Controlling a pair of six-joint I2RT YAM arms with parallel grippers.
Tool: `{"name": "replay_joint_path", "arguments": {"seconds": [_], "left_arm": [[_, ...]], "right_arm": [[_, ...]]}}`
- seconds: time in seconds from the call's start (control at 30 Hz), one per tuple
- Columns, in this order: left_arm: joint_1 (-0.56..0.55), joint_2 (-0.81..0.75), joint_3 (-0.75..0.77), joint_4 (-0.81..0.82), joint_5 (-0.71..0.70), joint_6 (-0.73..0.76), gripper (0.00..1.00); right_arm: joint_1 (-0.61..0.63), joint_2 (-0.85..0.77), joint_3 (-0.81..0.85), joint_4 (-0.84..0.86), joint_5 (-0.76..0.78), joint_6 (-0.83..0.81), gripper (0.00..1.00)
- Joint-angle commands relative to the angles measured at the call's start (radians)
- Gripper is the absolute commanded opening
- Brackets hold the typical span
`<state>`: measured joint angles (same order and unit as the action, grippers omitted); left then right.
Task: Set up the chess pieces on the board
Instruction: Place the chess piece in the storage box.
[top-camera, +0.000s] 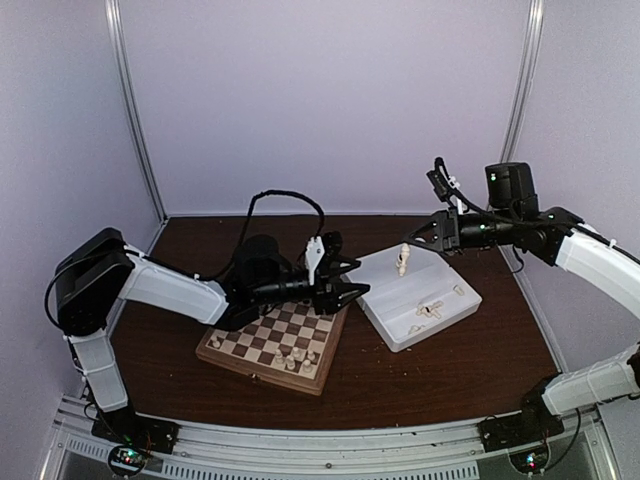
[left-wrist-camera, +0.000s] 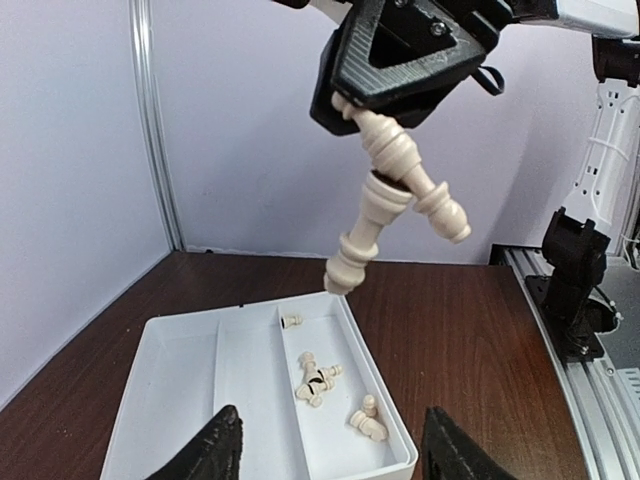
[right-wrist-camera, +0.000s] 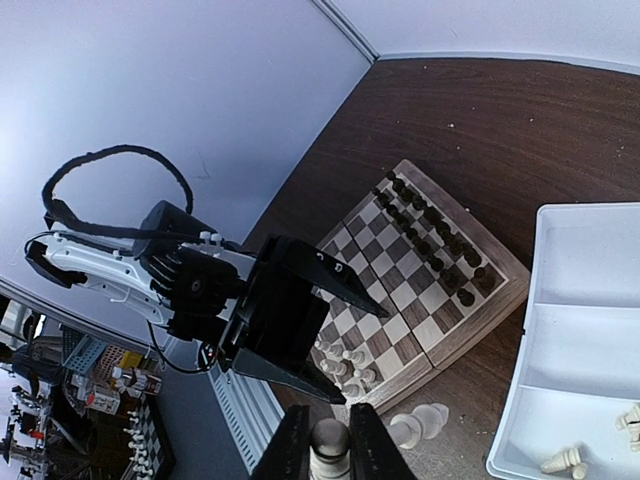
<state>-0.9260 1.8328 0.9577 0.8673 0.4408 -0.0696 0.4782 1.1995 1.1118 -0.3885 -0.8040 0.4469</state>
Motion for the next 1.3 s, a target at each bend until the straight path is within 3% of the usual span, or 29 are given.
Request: {"name": "replay_joint_path", "arguments": {"seconds": [0.0, 0.63, 0.97, 1.13, 1.27], "left_arm": [[0.005, 0.039, 0.079, 0.101, 0.073, 0.042, 0.61], [-0.036, 0.143, 0.285, -0.036, 0.115, 0.125, 0.64], [-0.035, 0.163, 0.328, -0.074, 0.133, 0.121, 0.31], [-0.036, 0.147, 0.309, -0.096, 0.130, 0.130, 0.05], [-0.036, 0.102, 0.247, -0.118, 0.093, 0.160, 0.00]], "right_arm": [[0.006, -0.013, 0.012, 0.030, -0.064, 0.069, 0.17], [0.021, 0.011, -0.020, 0.146, -0.113, 0.165, 0.17], [0.023, 0.008, -0.032, 0.158, -0.114, 0.170, 0.16], [0.022, 0.000, -0.025, 0.120, -0.083, 0.137, 0.16], [0.018, -0.007, -0.011, 0.037, -0.024, 0.078, 0.15]]}}
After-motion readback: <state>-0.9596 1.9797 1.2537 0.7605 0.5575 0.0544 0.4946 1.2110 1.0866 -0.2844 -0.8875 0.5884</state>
